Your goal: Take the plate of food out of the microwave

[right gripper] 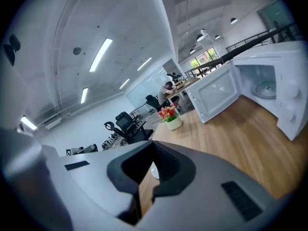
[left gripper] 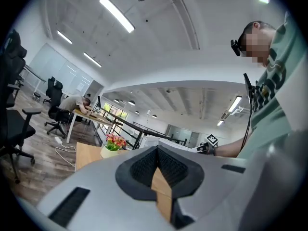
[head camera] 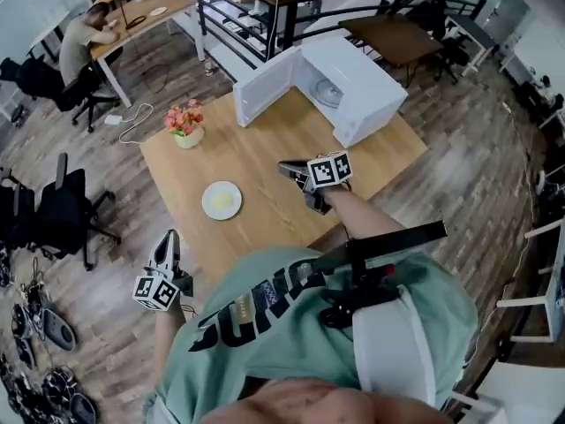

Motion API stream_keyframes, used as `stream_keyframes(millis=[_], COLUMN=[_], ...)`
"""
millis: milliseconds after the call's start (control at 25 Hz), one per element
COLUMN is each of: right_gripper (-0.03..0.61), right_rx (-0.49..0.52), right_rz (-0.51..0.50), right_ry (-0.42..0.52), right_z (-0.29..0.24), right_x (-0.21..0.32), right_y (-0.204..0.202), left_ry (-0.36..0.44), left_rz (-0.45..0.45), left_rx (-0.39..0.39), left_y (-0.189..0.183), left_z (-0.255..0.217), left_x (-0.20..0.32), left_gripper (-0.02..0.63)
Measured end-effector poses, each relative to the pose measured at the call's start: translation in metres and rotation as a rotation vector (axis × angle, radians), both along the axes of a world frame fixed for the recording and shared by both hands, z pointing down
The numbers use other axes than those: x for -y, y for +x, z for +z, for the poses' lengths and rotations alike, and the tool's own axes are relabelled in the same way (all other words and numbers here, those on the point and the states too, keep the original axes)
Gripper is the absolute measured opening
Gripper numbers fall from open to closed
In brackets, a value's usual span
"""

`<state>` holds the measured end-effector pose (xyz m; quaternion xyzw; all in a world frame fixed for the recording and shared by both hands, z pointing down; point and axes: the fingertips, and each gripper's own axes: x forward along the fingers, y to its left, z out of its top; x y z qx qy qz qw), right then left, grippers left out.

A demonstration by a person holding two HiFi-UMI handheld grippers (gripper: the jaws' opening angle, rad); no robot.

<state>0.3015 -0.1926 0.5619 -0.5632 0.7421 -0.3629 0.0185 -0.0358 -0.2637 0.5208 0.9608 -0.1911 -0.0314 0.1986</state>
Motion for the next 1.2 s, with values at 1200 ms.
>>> stream_keyframes(millis=[1200], right_gripper=[0.006], right_rx=[-0.083], right_rz=[-0.251], right_ry=[0.291], right_z=[-0.082], right_x=[-0.023], right_y=[0.063], left_ry=[0.068], left_rz=[-0.109], left_rx=[0.048], left_y=[0.121], left_z=[-0.055], left_x=[-0.065], left_gripper=[0.003])
